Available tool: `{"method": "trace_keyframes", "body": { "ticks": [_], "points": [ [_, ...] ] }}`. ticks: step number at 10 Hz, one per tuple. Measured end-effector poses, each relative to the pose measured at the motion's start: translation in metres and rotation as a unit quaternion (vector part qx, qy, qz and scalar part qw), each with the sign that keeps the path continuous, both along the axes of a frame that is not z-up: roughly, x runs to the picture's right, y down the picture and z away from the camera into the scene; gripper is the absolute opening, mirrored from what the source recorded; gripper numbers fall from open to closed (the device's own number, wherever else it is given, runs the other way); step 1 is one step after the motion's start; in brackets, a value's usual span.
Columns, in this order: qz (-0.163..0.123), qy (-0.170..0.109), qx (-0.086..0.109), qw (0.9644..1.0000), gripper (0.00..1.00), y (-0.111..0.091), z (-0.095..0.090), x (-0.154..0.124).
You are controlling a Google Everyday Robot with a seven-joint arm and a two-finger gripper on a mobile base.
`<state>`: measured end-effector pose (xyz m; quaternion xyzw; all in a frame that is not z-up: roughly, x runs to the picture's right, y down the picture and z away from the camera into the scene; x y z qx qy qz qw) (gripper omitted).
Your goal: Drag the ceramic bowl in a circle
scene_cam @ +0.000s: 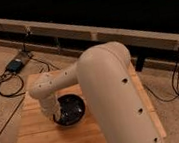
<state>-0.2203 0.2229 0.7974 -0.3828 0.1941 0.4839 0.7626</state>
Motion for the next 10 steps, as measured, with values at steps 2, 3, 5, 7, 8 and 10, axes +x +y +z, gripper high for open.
{"method": "trace_keyframes", "body": {
  "ticks": [2,3,5,7,8,10],
  "points": [
    [0.007,0.002,0.002,1.0000,0.52,0.001,-0.003,0.009],
    [0.008,0.002,0.004,1.0000,0.60,-0.001,-0.004,0.012],
    [0.011,-0.001,0.011,0.9999,0.77,-0.006,-0.008,0.016],
    [0.012,-0.003,0.015,0.9998,0.80,-0.007,-0.010,0.018],
    [0.012,-0.004,0.015,0.9998,0.80,-0.006,-0.010,0.018],
    [0.015,-0.006,0.017,0.9997,0.80,-0.008,-0.012,0.019]
  ]
}}
